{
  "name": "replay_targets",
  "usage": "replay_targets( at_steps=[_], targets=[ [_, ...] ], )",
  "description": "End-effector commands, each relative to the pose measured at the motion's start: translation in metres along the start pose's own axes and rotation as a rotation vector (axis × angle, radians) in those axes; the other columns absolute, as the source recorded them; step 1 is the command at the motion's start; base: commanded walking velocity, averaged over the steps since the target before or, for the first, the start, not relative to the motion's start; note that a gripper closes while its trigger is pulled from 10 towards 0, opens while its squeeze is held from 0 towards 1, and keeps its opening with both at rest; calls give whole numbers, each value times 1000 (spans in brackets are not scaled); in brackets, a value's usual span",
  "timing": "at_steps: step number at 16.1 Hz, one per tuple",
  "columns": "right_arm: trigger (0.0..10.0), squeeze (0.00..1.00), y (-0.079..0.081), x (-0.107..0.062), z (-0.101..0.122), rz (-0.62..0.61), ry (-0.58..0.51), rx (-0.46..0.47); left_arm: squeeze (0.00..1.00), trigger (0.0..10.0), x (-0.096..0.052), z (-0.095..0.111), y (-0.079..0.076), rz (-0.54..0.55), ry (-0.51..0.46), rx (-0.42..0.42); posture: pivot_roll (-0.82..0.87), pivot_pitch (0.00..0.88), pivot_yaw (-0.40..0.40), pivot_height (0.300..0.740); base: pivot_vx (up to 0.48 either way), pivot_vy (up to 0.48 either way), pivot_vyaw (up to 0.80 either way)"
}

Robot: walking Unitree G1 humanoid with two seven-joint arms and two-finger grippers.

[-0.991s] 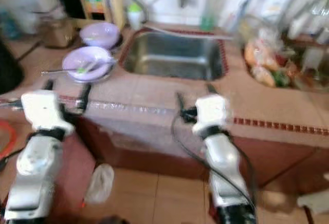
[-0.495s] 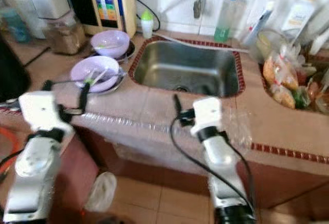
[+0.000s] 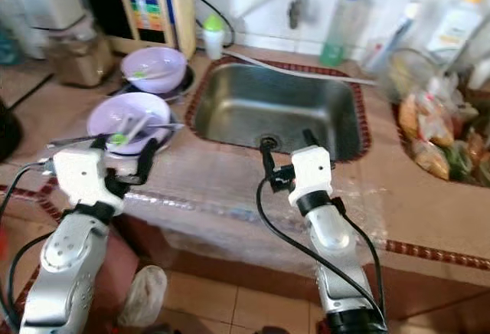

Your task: Kitchen organization

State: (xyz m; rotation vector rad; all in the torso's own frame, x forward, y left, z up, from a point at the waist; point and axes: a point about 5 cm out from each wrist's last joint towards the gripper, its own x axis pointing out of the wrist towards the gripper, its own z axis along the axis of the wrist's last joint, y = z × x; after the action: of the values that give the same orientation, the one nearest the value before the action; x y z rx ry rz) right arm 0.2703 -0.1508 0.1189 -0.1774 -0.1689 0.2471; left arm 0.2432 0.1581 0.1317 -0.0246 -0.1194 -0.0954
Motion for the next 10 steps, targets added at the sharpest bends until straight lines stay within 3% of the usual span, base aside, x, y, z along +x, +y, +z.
replay_targets(
  at_steps=[1,4,8,10],
  targets=[
    [10000,0,-4,-2,2,1,0,-10,0,10000,0,2,0,6,-13,6,-26,26,-22,740,0,0,0],
    [10000,0,-6,-4,1,5,7,-15,0,10000,1,7,-1,-4,-37,5,-25,29,-26,740,0,0,0],
    [10000,0,-3,-3,3,26,5,-11,0,10000,4,-4,-3,-27,-7,1,-33,33,-30,740,0,0,0],
    [10000,0,4,-8,5,95,6,16,0,10000,9,-11,2,-14,2,9,-52,43,-34,740,0,0,0]
  ],
)
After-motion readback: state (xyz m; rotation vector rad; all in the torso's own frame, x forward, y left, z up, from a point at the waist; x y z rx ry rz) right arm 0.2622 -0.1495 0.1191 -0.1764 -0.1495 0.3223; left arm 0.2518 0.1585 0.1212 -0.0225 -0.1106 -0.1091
